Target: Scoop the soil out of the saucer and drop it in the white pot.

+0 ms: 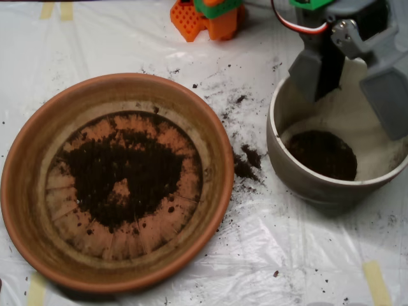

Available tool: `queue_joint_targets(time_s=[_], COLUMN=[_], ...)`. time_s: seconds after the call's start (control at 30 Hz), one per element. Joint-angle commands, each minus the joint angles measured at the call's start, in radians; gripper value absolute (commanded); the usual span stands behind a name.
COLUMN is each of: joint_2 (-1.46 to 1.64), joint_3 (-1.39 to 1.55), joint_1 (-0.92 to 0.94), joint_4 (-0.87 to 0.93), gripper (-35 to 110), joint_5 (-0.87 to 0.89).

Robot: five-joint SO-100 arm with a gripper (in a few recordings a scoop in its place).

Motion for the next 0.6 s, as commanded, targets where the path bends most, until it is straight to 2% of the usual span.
queue_joint_targets(time_s=[0.0, 0.3, 0.57], joint_2=[0.049, 0.106, 0.167], joint_3=[-0.074, -0.081, -0.094], joint_1=[-0.025, 0.063, 0.345], joint_4=[0.017, -0.009, -0.014], gripper=[39, 38, 39], joint_5=[-0.014, 0.071, 0.183])
